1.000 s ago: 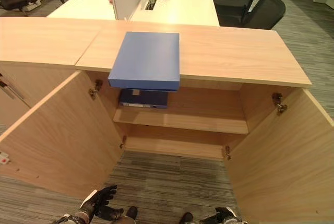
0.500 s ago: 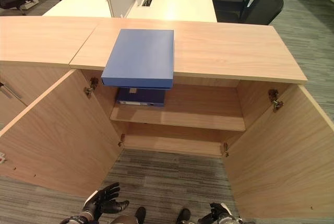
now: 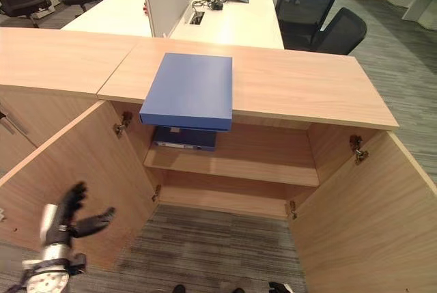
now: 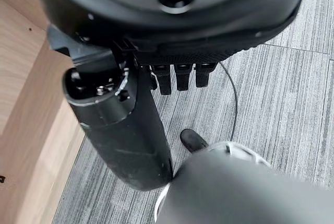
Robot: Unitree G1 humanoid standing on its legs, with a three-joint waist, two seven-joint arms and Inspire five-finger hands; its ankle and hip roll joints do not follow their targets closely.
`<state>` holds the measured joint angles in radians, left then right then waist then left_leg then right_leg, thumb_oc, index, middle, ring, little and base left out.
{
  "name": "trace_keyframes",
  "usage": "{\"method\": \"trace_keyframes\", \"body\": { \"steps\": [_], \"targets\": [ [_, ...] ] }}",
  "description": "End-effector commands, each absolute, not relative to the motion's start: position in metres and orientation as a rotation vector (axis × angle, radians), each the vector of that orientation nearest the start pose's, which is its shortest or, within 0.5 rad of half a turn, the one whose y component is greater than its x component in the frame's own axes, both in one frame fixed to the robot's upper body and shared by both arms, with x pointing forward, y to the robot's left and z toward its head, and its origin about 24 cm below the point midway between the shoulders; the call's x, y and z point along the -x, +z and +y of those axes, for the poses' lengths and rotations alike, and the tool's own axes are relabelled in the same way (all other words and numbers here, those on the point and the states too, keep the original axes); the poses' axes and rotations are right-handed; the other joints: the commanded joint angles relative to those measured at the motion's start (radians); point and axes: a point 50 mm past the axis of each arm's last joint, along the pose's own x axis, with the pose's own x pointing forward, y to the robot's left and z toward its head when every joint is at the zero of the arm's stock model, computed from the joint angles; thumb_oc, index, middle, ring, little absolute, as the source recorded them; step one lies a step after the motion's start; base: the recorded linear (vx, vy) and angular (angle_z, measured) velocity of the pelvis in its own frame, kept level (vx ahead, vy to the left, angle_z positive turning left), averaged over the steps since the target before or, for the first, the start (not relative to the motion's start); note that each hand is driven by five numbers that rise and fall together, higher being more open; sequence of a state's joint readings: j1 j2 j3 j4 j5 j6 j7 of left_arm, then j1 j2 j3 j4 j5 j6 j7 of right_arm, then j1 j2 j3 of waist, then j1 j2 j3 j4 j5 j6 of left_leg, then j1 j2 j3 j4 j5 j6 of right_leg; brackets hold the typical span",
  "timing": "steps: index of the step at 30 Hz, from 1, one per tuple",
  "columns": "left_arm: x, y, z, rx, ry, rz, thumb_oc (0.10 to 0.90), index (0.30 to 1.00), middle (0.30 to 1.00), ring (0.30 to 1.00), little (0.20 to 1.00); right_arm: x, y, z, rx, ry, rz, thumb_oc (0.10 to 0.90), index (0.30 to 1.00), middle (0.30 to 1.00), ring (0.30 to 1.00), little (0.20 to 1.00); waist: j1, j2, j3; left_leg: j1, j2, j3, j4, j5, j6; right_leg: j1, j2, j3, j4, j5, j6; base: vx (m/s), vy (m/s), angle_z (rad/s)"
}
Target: Put the empty folder in the office cabinet
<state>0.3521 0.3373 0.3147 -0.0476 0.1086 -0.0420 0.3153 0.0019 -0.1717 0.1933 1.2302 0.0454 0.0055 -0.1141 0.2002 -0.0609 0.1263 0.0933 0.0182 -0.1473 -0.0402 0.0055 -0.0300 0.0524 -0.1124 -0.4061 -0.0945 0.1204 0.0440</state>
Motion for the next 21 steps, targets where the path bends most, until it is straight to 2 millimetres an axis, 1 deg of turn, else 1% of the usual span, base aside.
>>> {"method": "trace_keyframes", "body": {
  "steps": [1,2,3,4,5,6,7,12,13,14,15,17,18,21],
  "targets": [
    [-0.168,0.113,0.311,-0.764,0.791,-0.285,0.8,0.9,0.9,0.9,0.9,-0.092,-0.167,-0.204,0.335,-0.052,1.22,0.8,0.9,0.9,0.9,0.9,0.036,-0.021,-0.017,-0.027,-0.012,-0.041,-0.046,-0.017,-0.018,0.059,-0.001,0.012,0.025,-0.095,0.063,0.0,0.0,0.0],
    [-0.168,0.113,0.311,-0.765,0.792,-0.286,0.8,0.9,0.9,0.9,0.9,-0.093,-0.167,-0.204,0.334,-0.053,1.218,0.8,0.9,0.9,0.9,0.9,0.036,-0.022,-0.015,-0.03,-0.014,-0.041,-0.047,-0.01,-0.017,0.057,-0.004,0.011,0.024,-0.089,0.063,0.0,0.0,0.0],
    [-0.174,0.131,0.307,-0.809,0.804,-0.38,0.8,0.9,0.9,0.9,0.9,-0.092,-0.168,-0.202,0.345,-0.045,1.225,0.8,0.9,0.9,0.9,0.9,0.036,-0.024,-0.023,-0.024,-0.016,-0.041,-0.047,-0.015,-0.017,0.063,-0.005,0.011,0.02,-0.088,0.065,0.0,0.0,0.0],
    [-0.175,0.135,0.305,-0.815,0.804,-0.403,0.8,0.9,0.9,0.9,0.9,-0.092,-0.168,-0.202,0.348,-0.039,1.226,0.8,0.9,0.9,0.9,0.9,0.035,-0.024,-0.025,-0.025,-0.017,-0.041,-0.047,-0.014,-0.017,0.063,-0.006,0.012,0.019,-0.087,0.065,0.0,0.0,0.0],
    [-0.178,0.144,0.301,-0.826,0.794,-0.457,0.8,0.9,0.9,0.9,0.9,-0.093,-0.168,-0.2,0.35,-0.029,1.228,0.8,0.9,0.9,0.9,0.9,0.032,-0.023,-0.032,-0.023,-0.018,-0.04,-0.047,-0.015,-0.016,0.066,-0.007,0.013,0.017,-0.087,0.066,0.03,0.028,0.01],
    [-0.185,0.161,0.292,-0.849,0.772,-0.549,0.8,0.9,0.9,0.9,0.9,-0.094,-0.169,-0.196,0.359,-0.008,1.229,0.8,0.9,0.9,0.9,0.9,0.024,-0.021,-0.041,-0.016,-0.019,-0.035,-0.047,-0.019,-0.017,0.072,-0.009,0.018,0.014,-0.086,0.067,0.03,0.024,0.0],
    [-0.186,0.161,0.292,-0.85,0.772,-0.55,0.8,0.9,0.9,0.9,0.9,-0.094,-0.169,-0.196,0.357,-0.008,1.228,0.8,0.9,0.9,0.9,0.9,0.025,-0.022,-0.04,-0.016,-0.019,-0.035,-0.047,-0.019,-0.017,0.073,-0.009,0.018,0.013,-0.086,0.067,0.0,0.0,0.0],
    [-0.206,0.189,0.263,-0.891,0.638,-0.726,0.8,0.9,0.9,0.9,0.9,-0.097,-0.169,-0.191,0.398,0.049,1.226,0.8,0.9,0.9,0.9,0.9,0.002,-0.017,-0.058,0.002,-0.02,-0.022,-0.047,-0.029,-0.015,0.08,-0.011,0.032,0.011,-0.083,0.069,0.01,0.01,-0.03],
    [-0.207,0.19,0.263,-0.891,0.635,-0.728,0.8,0.9,0.9,0.9,0.9,-0.097,-0.169,-0.191,0.396,0.047,1.225,0.8,0.9,0.9,0.9,0.9,0.005,-0.018,-0.056,0.002,-0.02,-0.021,-0.047,-0.03,-0.015,0.081,-0.011,0.032,0.011,-0.083,0.069,0.02,0.017,-0.04],
    [-0.21,0.195,0.256,-0.9,0.6,-0.763,0.8,0.9,0.9,0.9,0.9,-0.098,-0.169,-0.19,0.406,0.059,1.224,0.8,0.9,0.9,0.9,0.9,-0.001,-0.016,-0.059,0.005,-0.021,-0.018,-0.047,-0.032,-0.014,0.082,-0.012,0.035,0.011,-0.082,0.07,0.02,0.028,-0.06],
    [-0.217,0.205,0.243,-0.923,0.53,-0.822,0.8,0.9,0.9,0.9,0.9,-0.098,-0.169,-0.191,0.425,0.075,1.229,0.8,0.9,0.9,0.9,0.9,-0.014,-0.013,-0.065,0.008,-0.023,-0.011,-0.047,-0.036,-0.013,0.081,-0.012,0.04,0.012,-0.079,0.072,0.02,0.037,-0.12],
    [-0.222,0.215,0.229,-0.935,0.462,-0.889,0.8,0.9,0.9,0.9,0.9,-0.098,-0.169,-0.192,0.436,0.086,1.232,0.8,0.9,0.9,0.9,0.9,-0.024,-0.011,-0.069,0.013,-0.025,-0.005,-0.047,-0.04,-0.011,0.082,-0.013,0.046,0.011,-0.077,0.073,0.02,0.036,-0.19],
    [-0.224,0.224,0.214,-0.94,0.388,-0.961,0.8,0.9,0.9,0.9,0.9,-0.096,-0.169,-0.192,0.452,0.104,1.236,0.8,0.9,0.9,0.9,0.9,-0.039,-0.009,-0.075,0.017,-0.026,0.002,-0.047,-0.044,-0.01,0.083,-0.014,0.051,0.011,-0.076,0.075,0.02,0.032,-0.16],
    [-0.226,0.237,0.194,-0.931,0.306,-1.054,0.8,0.9,0.9,0.9,0.9,-0.096,-0.169,-0.193,0.466,0.112,1.235,0.8,0.9,0.9,0.9,0.9,-0.056,-0.008,-0.081,0.024,-0.025,0.012,-0.047,-0.049,-0.008,0.083,-0.014,0.063,0.01,-0.075,0.077,0.02,0.023,-0.16]
  ]
}}
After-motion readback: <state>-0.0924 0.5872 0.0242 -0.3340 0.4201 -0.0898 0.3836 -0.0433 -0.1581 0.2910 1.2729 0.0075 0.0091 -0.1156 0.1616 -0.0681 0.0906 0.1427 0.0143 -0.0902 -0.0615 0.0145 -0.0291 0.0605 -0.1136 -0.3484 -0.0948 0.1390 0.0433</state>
